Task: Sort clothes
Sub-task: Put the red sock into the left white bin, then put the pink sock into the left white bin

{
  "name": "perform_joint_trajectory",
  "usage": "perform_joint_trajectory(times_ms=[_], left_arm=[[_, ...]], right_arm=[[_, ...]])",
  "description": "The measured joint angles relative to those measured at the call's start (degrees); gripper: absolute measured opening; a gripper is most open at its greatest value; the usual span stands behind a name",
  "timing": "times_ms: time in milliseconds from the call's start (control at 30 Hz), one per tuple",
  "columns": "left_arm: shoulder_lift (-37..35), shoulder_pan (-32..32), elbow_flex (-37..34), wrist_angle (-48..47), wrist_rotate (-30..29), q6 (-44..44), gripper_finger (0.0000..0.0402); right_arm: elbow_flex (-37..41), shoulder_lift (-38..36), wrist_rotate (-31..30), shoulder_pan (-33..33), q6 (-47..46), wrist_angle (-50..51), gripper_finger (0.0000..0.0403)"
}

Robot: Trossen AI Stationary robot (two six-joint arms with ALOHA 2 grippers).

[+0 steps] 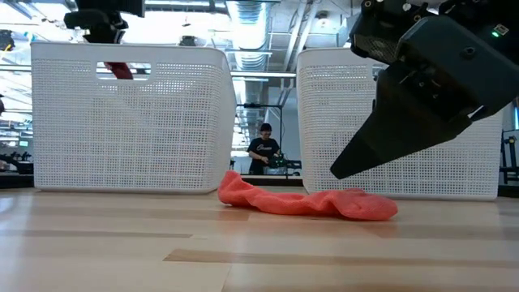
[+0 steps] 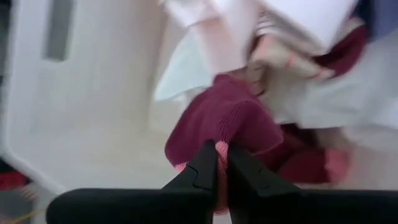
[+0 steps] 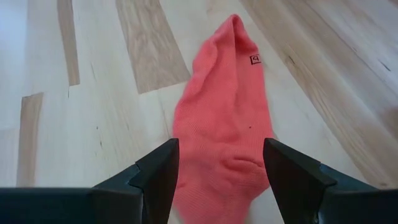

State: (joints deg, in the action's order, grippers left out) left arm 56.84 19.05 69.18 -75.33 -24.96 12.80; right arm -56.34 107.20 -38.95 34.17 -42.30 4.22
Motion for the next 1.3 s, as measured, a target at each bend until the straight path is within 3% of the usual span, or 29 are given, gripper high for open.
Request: perform_joint_trajectory(times_ms=[133, 433, 667, 833, 1067, 1300], left_arm=[[-0.3, 3.2, -1.7, 3.8, 7.1, 2.2, 0.0024], [0.0, 8.7, -1.7, 5.0, 12.2, 4.6, 0.0117], [-1.3, 7.9, 5.7, 9.0, 21.6, 2.8, 0.0184], [-4.1, 4.9, 10.8, 12.4, 23.3, 2.1, 0.0191], [-9.0, -1.2, 13.3, 16.6, 27.6, 0.8, 0.0191], [-12.4, -7.6, 11.8, 16.7, 29.0, -2.3, 0.0191]], right_arm=[[0.0, 0.8, 0.0, 0.0, -0.9, -0.8, 0.0249], [-0.4, 8.5, -0.3, 0.2, -2.1, -8.0, 0.0249], [-0.5, 9.4, -0.1, 0.2, -2.4, -8.2, 0.0242], [-0.4, 9.4, 0.7, 0.1, -2.3, -8.0, 0.0187], [-0.4, 9.5, 3.3, 0.1, -0.8, -8.0, 0.0026], [-0.9, 9.5, 3.6, 0.4, 0.5, -8.1, 0.0013]])
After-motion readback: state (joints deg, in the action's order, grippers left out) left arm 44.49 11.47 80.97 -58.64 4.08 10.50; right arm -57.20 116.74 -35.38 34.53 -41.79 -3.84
